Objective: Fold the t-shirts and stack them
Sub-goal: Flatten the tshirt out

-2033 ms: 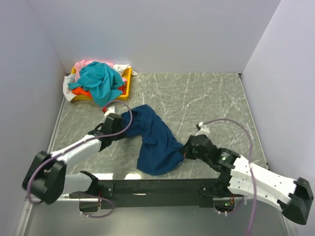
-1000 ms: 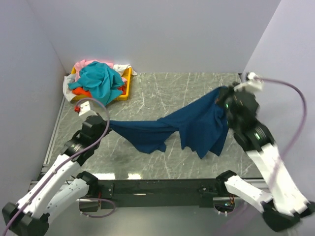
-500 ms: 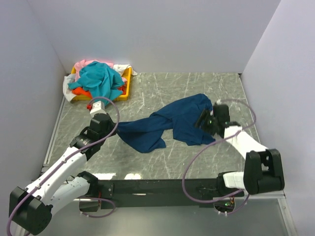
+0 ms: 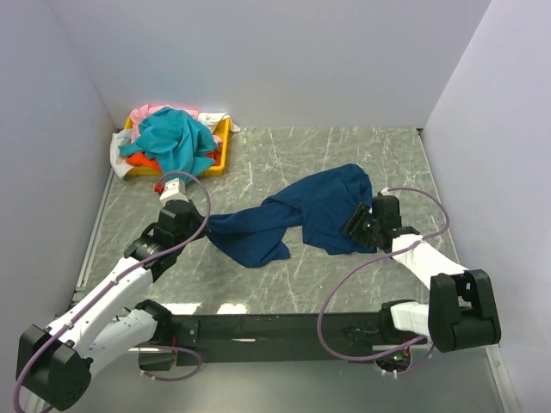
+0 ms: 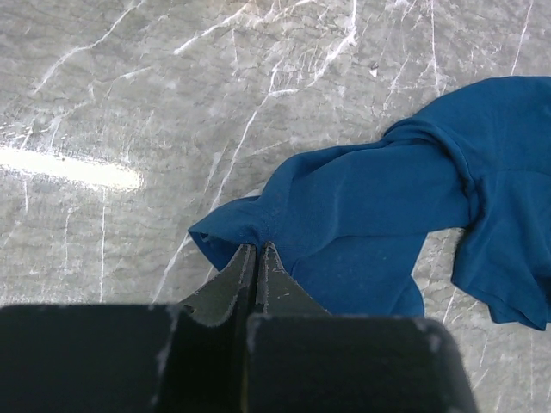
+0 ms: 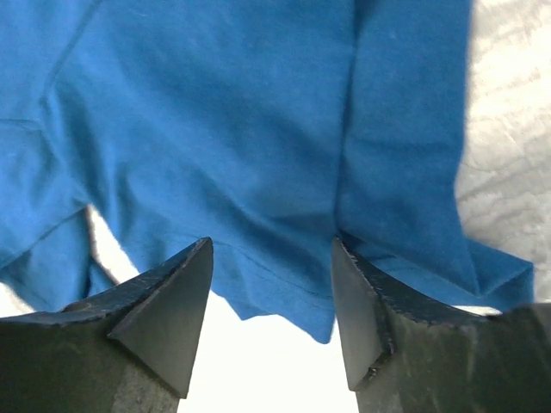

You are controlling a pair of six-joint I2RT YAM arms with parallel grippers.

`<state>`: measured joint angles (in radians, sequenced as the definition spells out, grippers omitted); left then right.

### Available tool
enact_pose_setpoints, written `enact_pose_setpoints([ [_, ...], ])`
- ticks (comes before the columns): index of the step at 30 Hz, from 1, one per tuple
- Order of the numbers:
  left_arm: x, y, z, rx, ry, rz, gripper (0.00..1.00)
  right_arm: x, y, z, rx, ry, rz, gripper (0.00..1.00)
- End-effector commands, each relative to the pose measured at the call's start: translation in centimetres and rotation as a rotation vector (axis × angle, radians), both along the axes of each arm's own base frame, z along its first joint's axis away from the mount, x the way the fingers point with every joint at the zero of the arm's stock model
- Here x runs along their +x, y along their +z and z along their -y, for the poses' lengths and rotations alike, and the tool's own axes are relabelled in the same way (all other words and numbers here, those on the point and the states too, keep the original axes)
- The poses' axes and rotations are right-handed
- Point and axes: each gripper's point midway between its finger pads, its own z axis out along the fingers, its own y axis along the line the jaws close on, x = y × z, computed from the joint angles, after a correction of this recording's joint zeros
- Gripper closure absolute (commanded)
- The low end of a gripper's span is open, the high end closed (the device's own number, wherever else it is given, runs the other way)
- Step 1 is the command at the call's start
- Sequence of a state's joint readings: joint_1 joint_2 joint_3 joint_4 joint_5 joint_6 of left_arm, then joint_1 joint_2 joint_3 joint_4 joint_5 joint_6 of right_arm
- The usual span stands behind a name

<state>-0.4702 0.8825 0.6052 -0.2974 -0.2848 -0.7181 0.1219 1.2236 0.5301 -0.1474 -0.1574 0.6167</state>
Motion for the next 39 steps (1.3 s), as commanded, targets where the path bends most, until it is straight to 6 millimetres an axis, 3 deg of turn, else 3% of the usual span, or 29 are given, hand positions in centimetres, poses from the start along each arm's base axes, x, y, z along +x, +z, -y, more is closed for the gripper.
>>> enact_pose_setpoints([
  [1,0.2,0.2,0.2,-0.001,-0.011,0.014,1.00,0.1,-0.4,0.5,-0.020,-0.029,0.014,0.37],
  [9,0.3,1.0,0.5,-0.020,-0.022,0.034,1.00,-1.0,-1.1,2.0,-0.086,-0.082,-0.005,0.37],
  [27,0.3,1.8,1.3,-0.061,-0.052,0.046,1.00,-1.0,-1.6,0.6,-0.076,-0.027,-0.036,0.42],
  [38,0.0,1.9,1.2,-0.059,-0.055,0.049,1.00,-0.6,-0.2,0.2,-0.108,-0.020,0.000,0.59],
  [39,0.0,2.0,1.2,-0.059,-0.054,0.049,1.00,-0.8,-0.2,0.2,-0.112,-0.016,-0.005,0.65],
])
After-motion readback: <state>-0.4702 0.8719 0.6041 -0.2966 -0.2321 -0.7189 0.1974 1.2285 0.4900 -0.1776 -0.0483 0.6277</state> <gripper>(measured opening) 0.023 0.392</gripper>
